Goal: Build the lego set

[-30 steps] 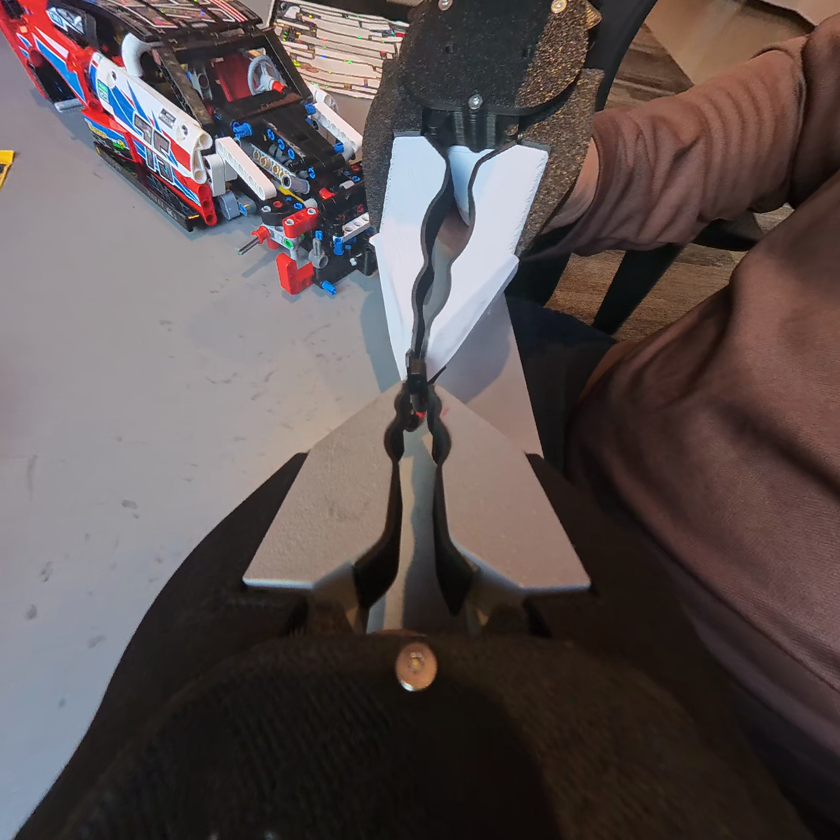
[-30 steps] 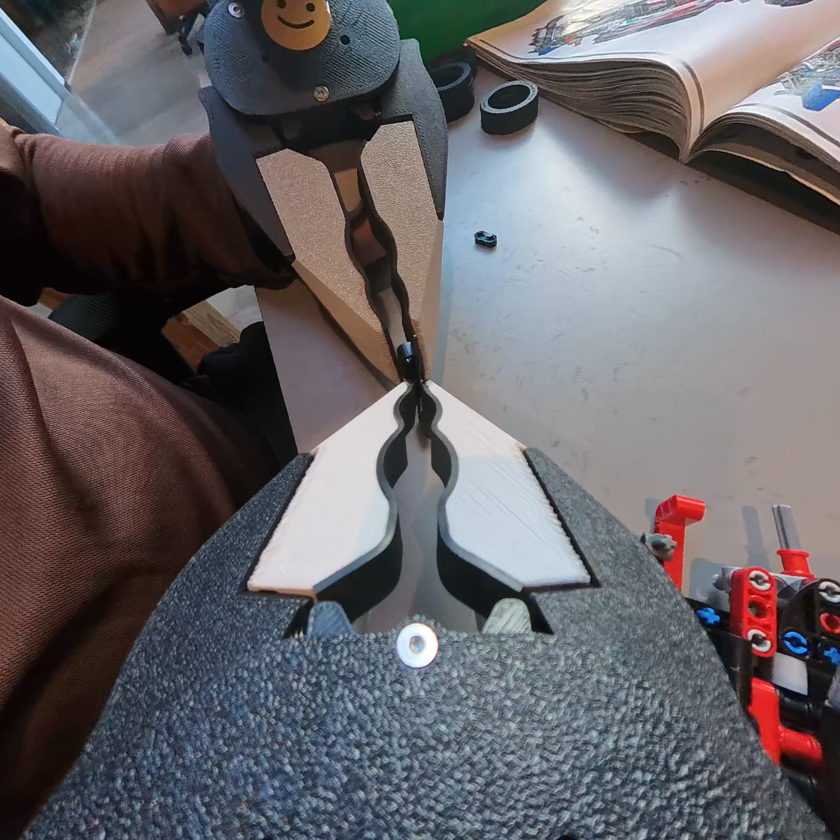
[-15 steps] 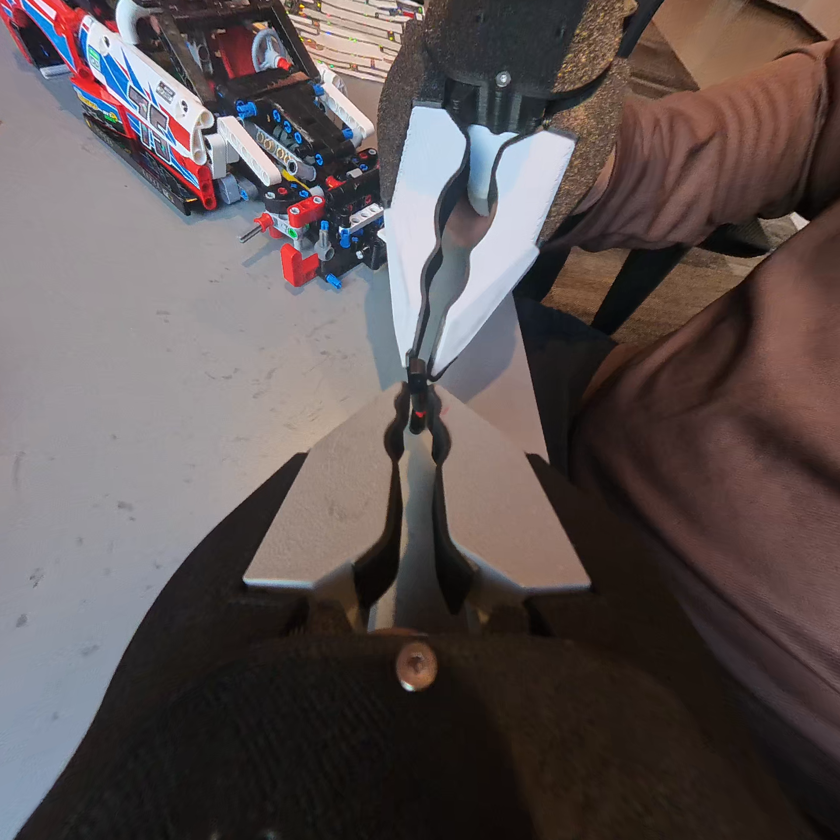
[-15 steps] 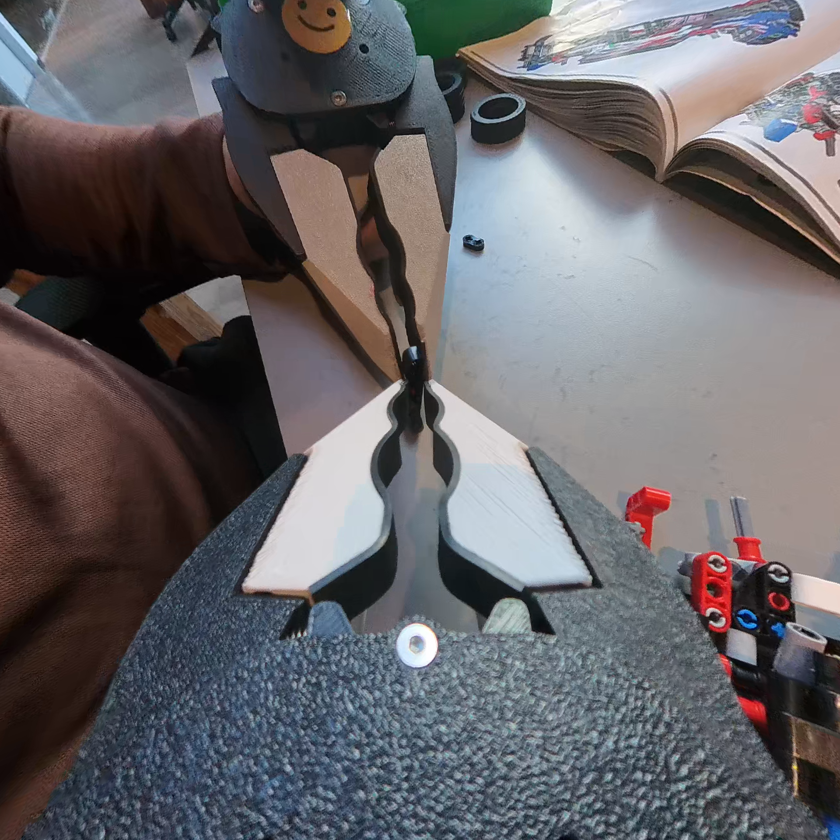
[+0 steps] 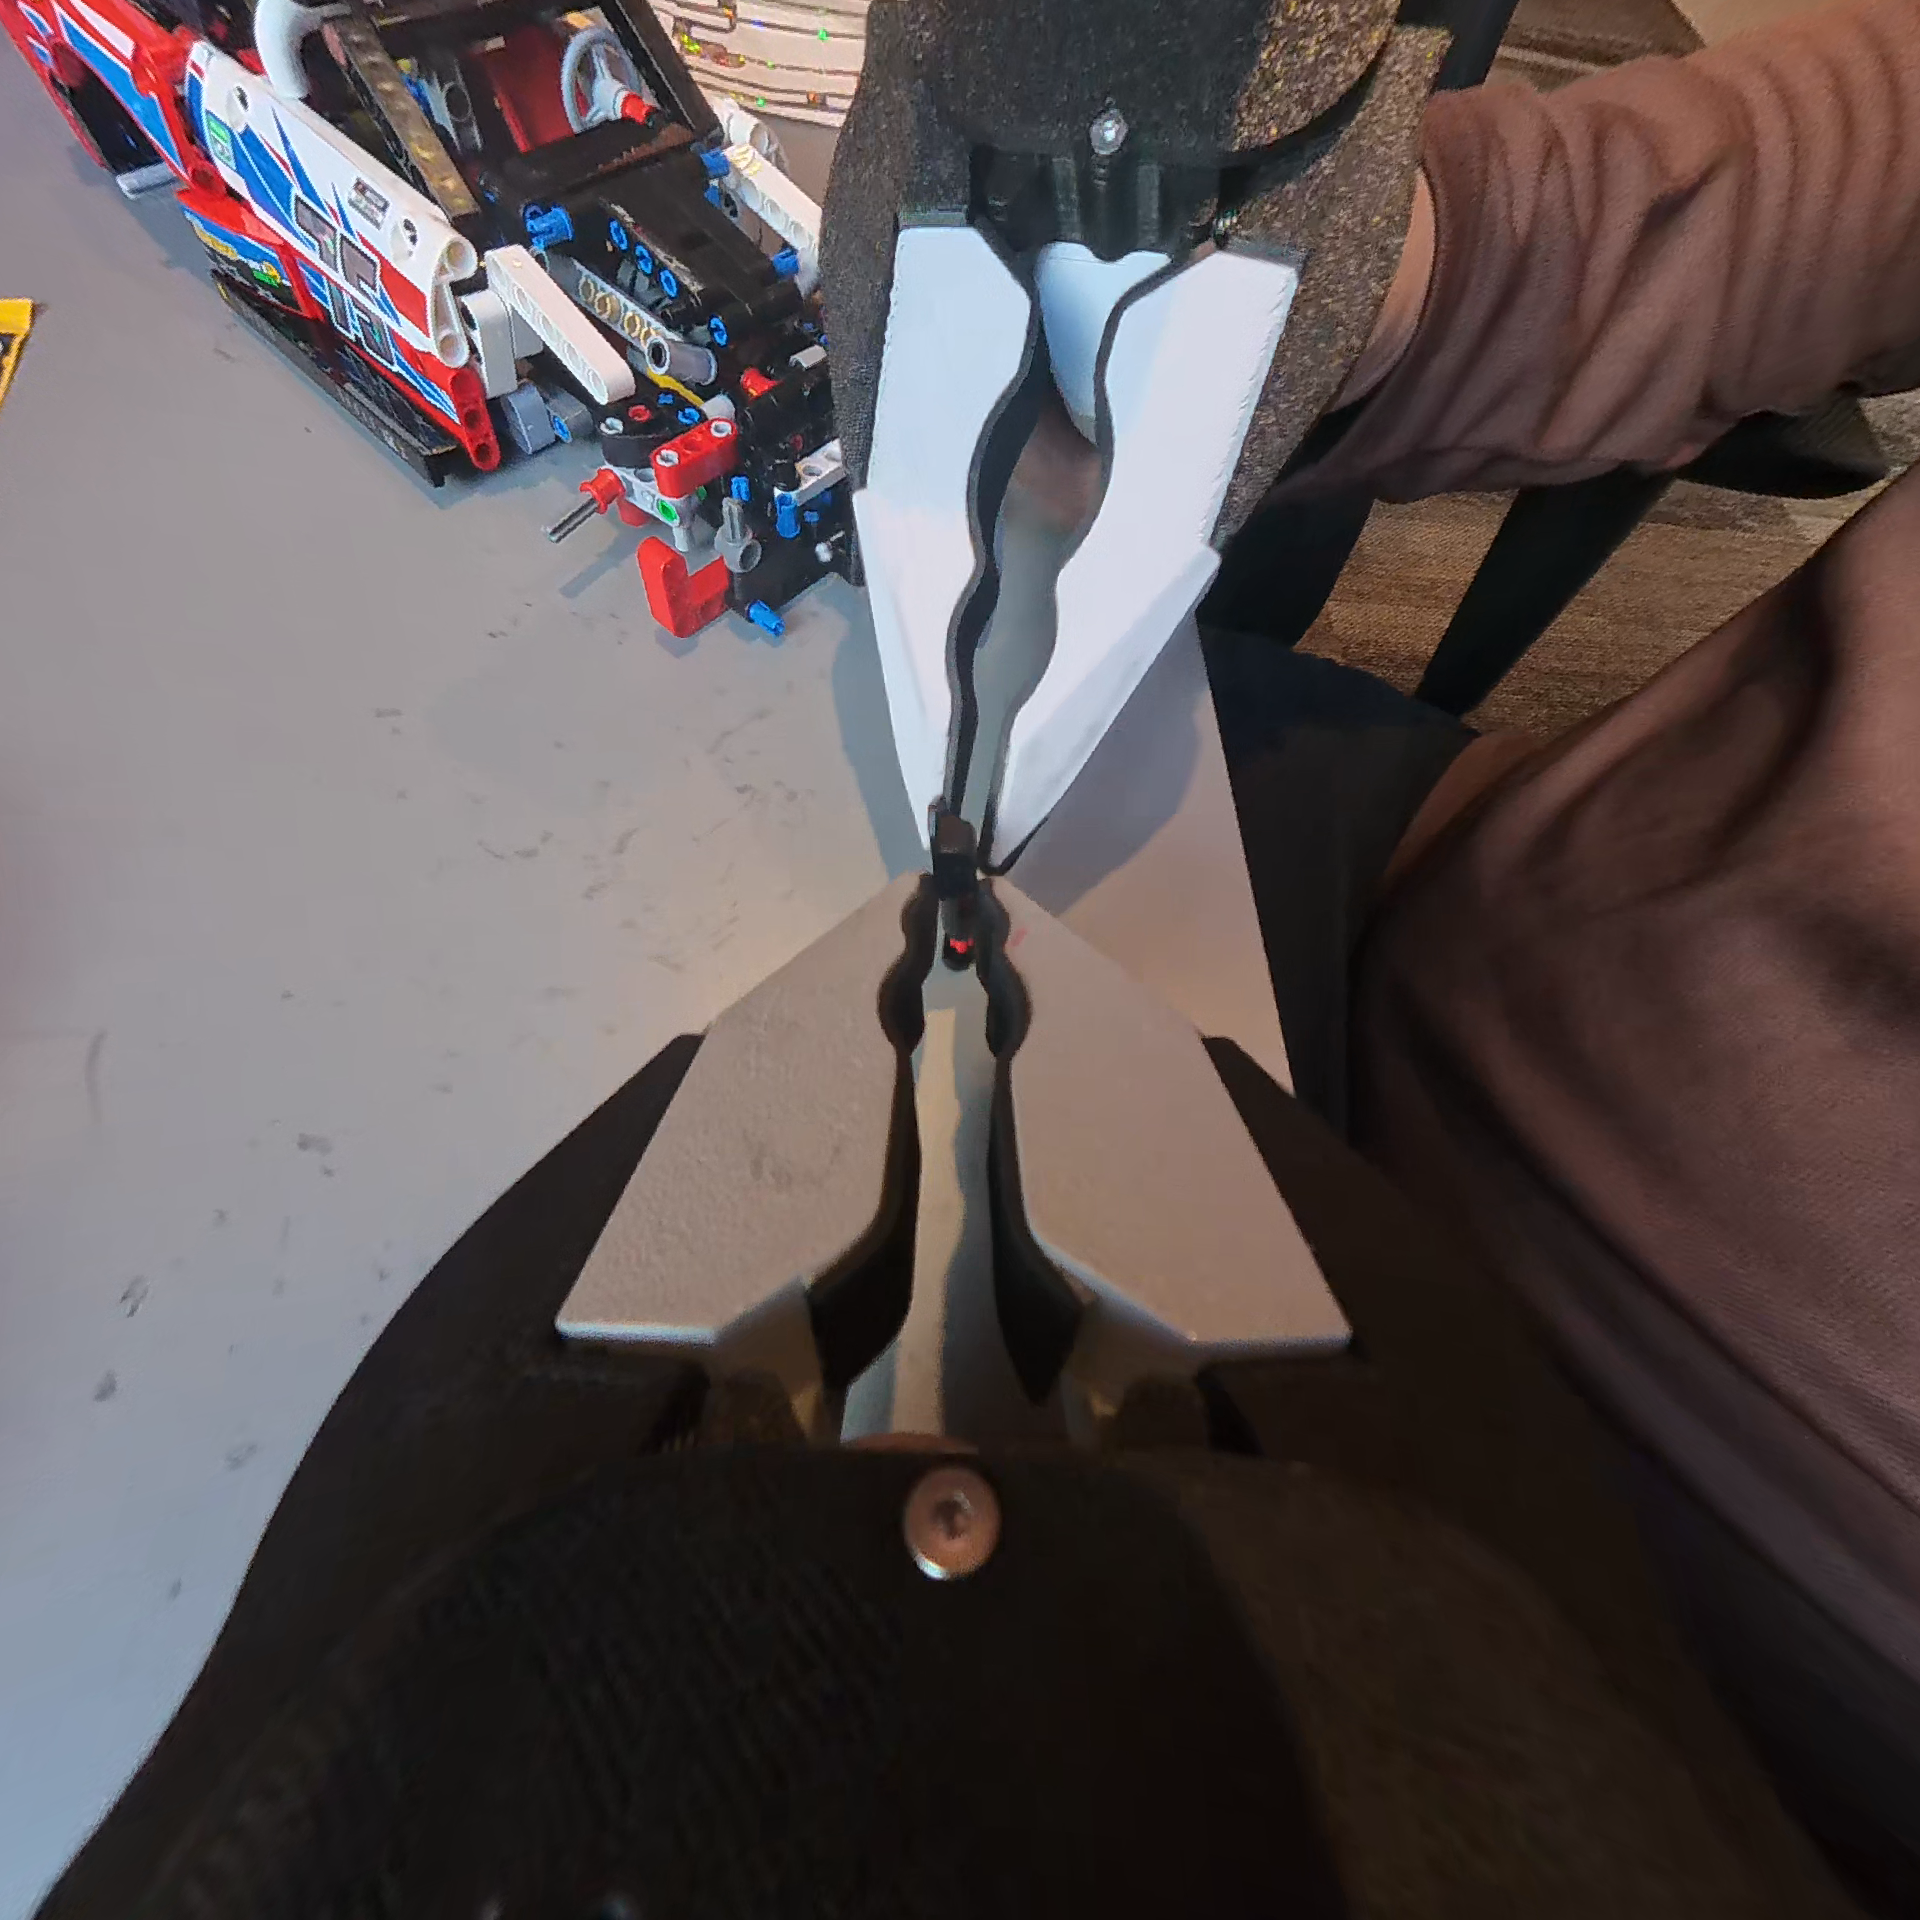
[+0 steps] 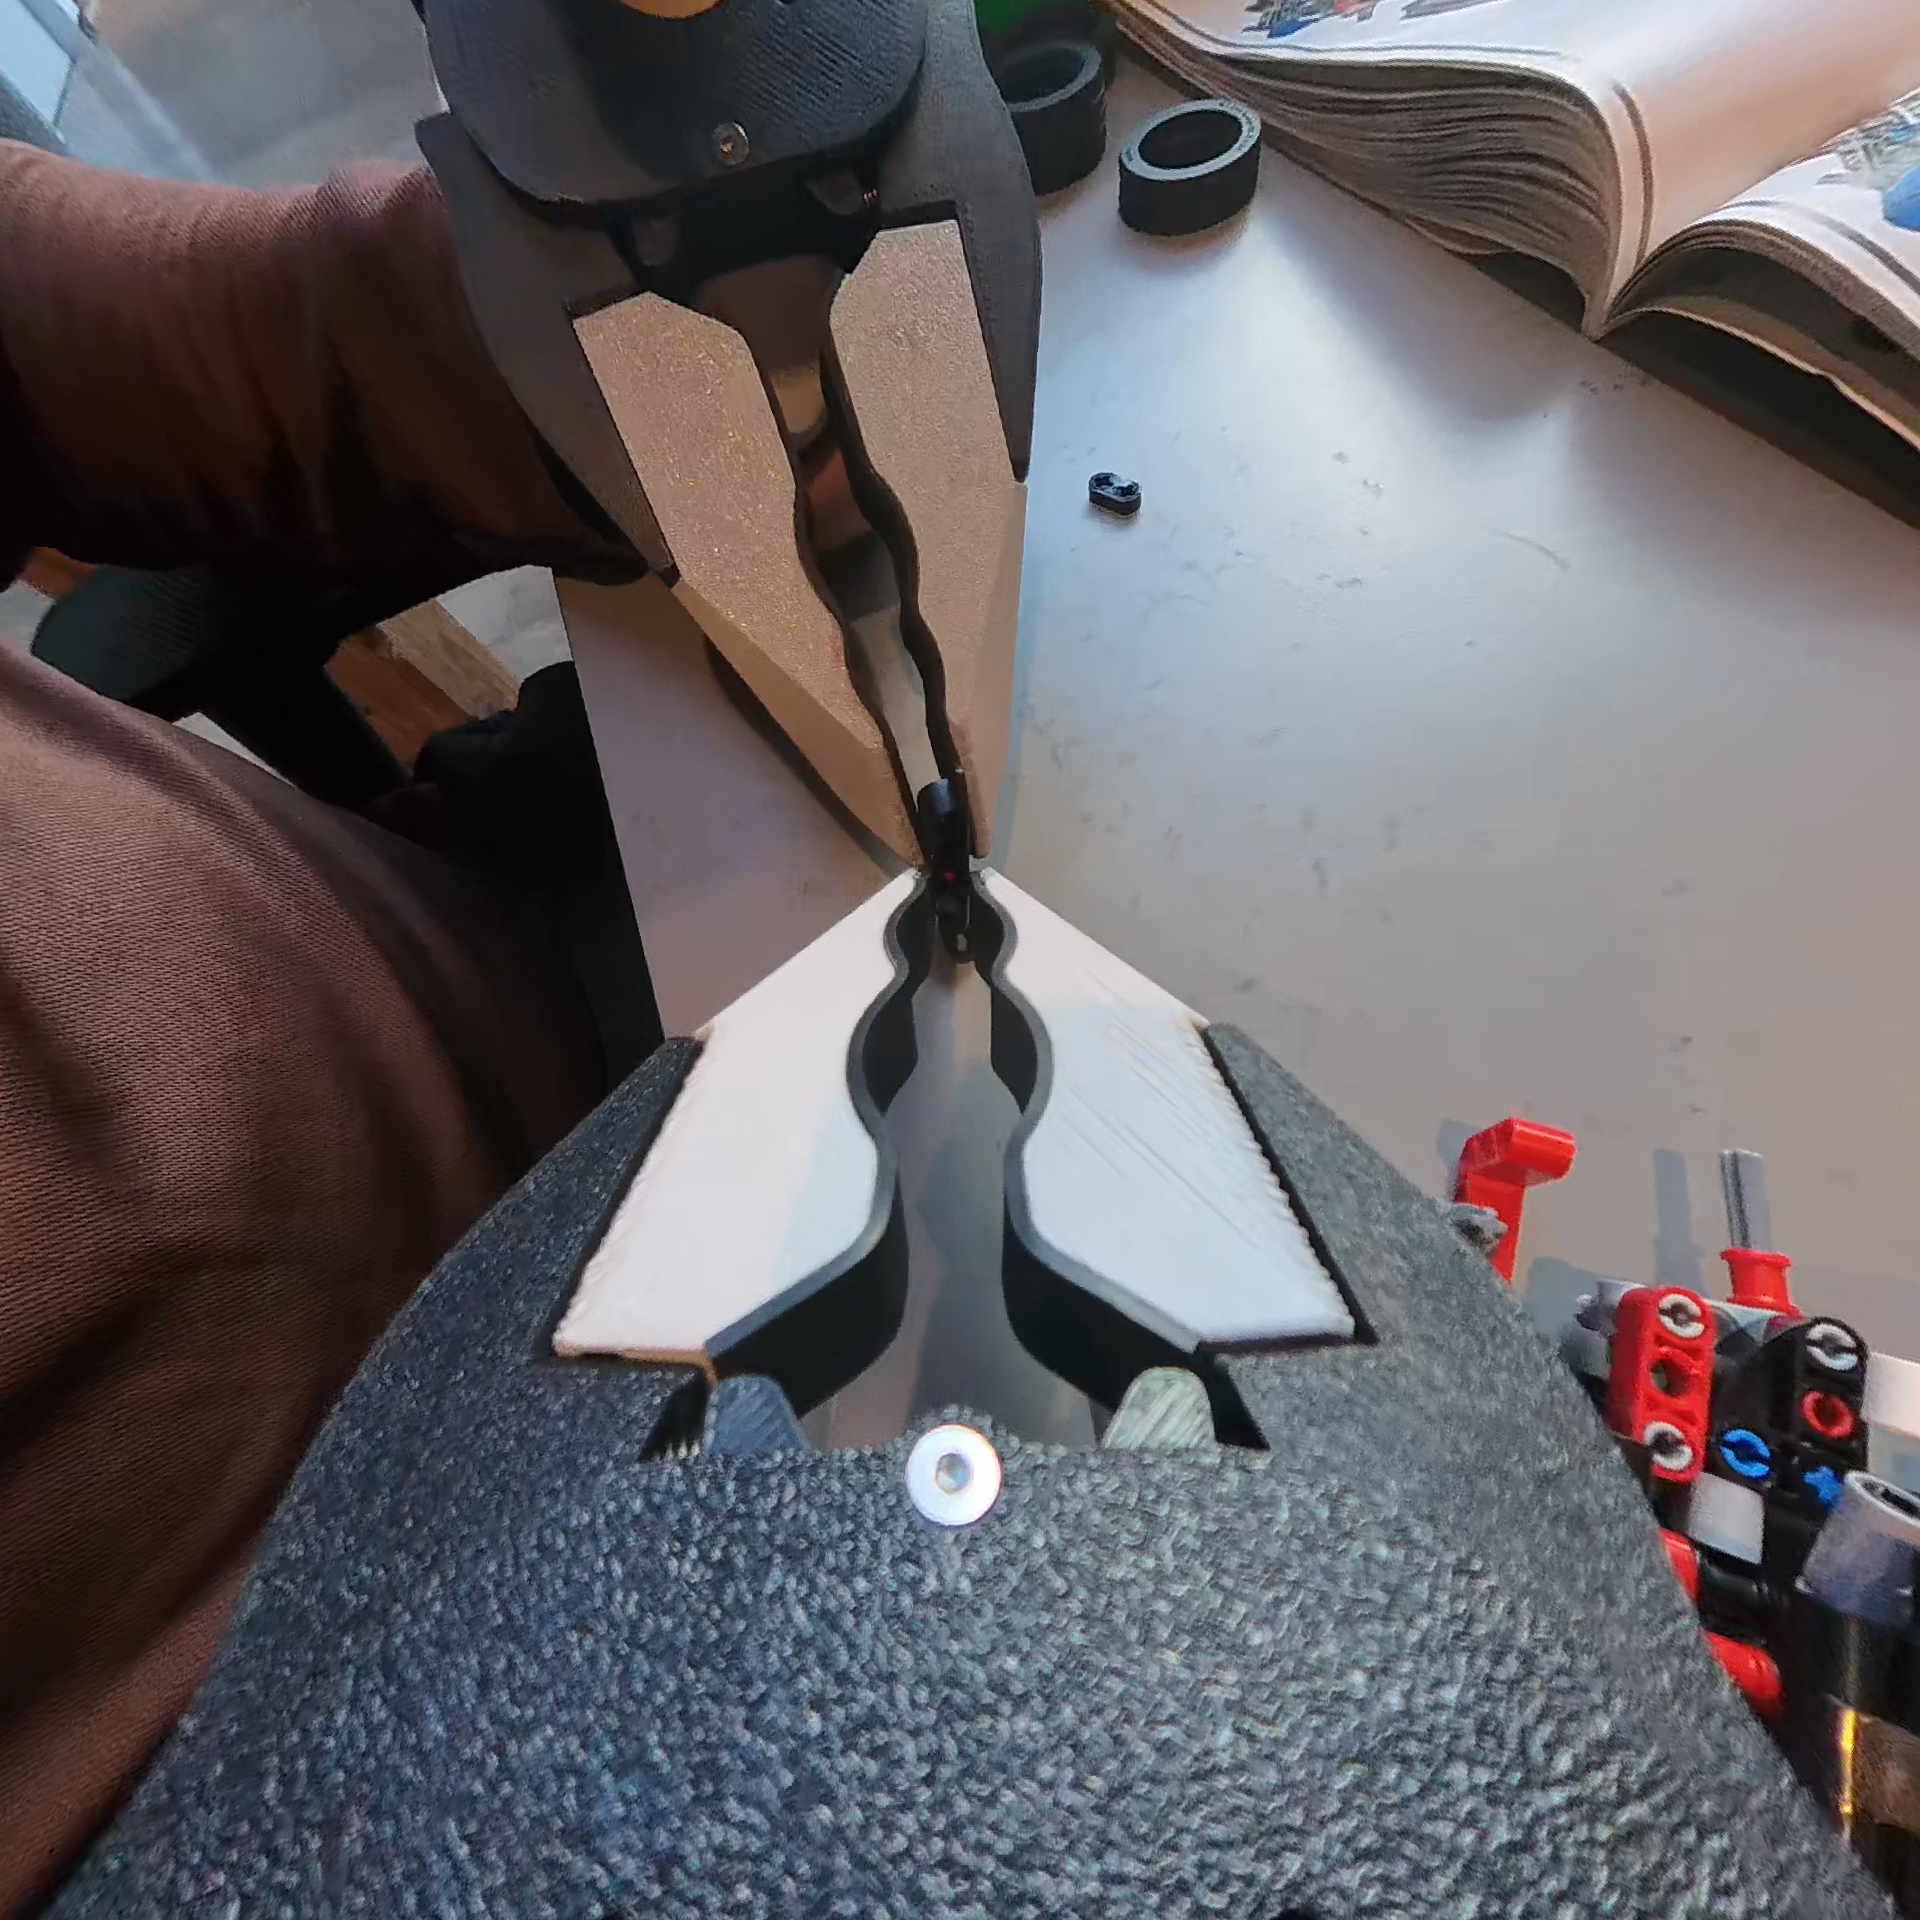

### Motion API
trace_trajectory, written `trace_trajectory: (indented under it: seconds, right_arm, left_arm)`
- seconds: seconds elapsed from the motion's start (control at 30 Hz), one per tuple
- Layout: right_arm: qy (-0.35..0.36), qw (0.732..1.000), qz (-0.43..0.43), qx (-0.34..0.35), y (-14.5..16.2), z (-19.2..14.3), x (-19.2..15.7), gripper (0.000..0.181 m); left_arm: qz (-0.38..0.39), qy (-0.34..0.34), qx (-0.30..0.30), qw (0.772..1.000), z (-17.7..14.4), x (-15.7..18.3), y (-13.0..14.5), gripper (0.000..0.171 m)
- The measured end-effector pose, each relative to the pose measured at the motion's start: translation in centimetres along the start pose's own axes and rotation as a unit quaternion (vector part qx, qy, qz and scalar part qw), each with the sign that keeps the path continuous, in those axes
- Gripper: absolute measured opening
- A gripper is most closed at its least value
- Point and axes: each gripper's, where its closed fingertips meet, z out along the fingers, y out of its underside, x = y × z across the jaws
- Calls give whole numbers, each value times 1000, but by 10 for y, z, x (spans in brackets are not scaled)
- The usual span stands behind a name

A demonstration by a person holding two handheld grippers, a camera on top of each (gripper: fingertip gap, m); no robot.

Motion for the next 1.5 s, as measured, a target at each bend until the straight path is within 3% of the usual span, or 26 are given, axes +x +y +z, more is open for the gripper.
trace_trajectory:
  seconds: [0.73, 1.3, 1.5]
  right_arm:
    - [53, 997, -56, -25, 3, 3, 3, 1]
    - [96, 982, -148, -66, 2, 5, 0, 2]
    - [85, 986, -129, -60, 5, 3, 1, 2]
  left_arm:
    - [3, -6, -14, 1000, 2, 1, 4, 4]
    - [35, -34, -20, 999, 0, 2, 8, 4]
    - [35, -33, -19, 999, 2, 2, 6, 3]
